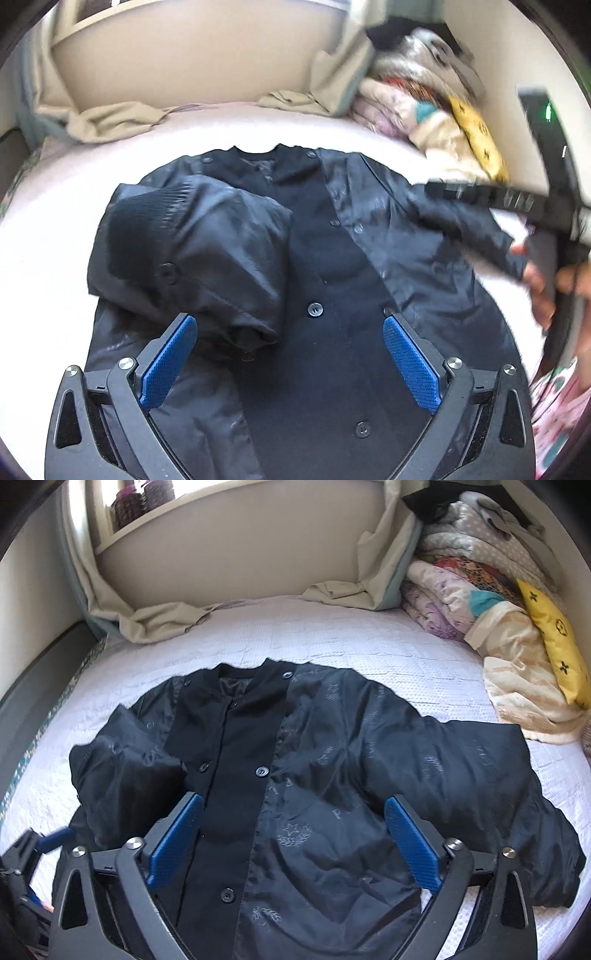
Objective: Fold large clothes
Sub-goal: 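Open the left tool to release the sleeve and withdraw, then grasp the knit cuff of the other sleeve with the right tool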
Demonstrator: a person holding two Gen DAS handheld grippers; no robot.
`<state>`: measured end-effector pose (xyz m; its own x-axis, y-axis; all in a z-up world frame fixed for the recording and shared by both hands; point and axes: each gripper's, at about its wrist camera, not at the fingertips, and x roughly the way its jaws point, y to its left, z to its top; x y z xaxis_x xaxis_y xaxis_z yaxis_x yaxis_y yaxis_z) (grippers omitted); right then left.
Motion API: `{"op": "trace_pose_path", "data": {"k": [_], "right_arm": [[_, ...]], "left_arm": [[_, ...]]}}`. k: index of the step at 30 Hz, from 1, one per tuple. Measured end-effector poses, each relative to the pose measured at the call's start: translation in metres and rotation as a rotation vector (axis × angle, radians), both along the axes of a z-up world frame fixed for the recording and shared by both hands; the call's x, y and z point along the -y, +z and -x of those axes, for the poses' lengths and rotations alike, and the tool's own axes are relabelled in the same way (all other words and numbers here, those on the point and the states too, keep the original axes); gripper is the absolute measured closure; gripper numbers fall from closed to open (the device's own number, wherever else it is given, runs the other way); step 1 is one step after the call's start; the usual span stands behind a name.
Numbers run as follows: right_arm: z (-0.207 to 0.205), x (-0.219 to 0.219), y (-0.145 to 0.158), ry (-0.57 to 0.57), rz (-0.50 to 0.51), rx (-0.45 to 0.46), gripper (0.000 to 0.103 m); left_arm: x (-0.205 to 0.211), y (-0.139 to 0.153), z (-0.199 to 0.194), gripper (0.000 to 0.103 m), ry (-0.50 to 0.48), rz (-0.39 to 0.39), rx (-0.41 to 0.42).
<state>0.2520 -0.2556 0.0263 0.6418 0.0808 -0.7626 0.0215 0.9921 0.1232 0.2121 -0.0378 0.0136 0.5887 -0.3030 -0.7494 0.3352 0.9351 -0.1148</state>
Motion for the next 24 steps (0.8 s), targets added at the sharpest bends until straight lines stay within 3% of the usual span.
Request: {"op": "trace_pose_path", "data": {"k": [3, 9, 12, 17, 20, 24], "right_arm": [[-0.002, -0.015, -0.006, 0.048, 0.012, 0.000, 0.014], [0.003, -0.071, -0.008, 0.213, 0.003, 0.023, 0.015], [0.002, -0.112, -0.005, 0.312, 0.007, 0.029, 0.015], [0.000, -0.179, -0.005, 0.439, 0.088, 0.060, 0.012], [-0.006, -0.216, -0.023, 0.508, 0.173, 0.052, 0.010], [-0.014, -0.234, -0.054, 0.518, 0.231, -0.003, 0.012]], "left_arm": [[-0.021, 0.026, 0.001, 0.001, 0.040, 0.013, 0.071], [-0.091, 0.073, -0.010, 0.001, 0.318, -0.059, 0.233], [-0.116, 0.079, -0.019, 0.001, 0.418, -0.085, 0.244], [-0.137, 0.079, -0.026, 0.001, 0.479, -0.057, 0.229], [-0.139, 0.077, -0.027, 0.001, 0.492, -0.065, 0.227], [-0.139, 0.071, -0.023, 0.001, 0.504, -0.065, 0.216]]}}
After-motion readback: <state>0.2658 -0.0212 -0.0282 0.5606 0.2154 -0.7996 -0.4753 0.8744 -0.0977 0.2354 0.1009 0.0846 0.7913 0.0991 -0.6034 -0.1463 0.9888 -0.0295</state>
